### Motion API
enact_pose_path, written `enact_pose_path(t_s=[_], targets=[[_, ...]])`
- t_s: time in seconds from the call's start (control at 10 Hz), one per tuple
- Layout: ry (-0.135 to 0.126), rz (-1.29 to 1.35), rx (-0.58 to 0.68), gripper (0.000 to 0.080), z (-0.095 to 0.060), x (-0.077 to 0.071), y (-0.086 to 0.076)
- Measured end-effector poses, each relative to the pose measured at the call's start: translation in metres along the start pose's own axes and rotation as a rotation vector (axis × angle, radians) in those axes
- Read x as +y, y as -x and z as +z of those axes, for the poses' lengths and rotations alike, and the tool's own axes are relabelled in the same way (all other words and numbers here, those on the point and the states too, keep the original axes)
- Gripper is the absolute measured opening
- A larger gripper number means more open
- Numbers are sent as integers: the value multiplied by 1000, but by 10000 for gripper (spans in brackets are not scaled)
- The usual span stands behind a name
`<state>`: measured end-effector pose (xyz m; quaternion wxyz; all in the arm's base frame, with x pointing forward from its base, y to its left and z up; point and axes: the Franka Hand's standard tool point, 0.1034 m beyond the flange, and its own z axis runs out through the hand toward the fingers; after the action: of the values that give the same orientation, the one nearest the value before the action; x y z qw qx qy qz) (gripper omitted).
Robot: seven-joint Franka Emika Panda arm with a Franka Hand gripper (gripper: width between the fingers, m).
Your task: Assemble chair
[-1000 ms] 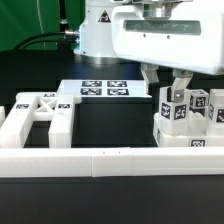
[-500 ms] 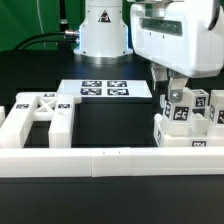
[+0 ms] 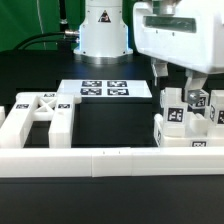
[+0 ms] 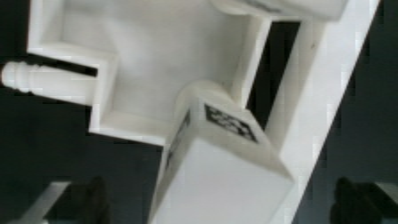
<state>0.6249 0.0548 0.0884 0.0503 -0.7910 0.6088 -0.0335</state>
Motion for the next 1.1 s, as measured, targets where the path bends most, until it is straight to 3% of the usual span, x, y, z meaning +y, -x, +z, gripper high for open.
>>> enact_pose_path(t_s=[0.6,1.1], targets=[[9,-625,1,649,8,2,3],[15,-980,-3,649,11,4,3]])
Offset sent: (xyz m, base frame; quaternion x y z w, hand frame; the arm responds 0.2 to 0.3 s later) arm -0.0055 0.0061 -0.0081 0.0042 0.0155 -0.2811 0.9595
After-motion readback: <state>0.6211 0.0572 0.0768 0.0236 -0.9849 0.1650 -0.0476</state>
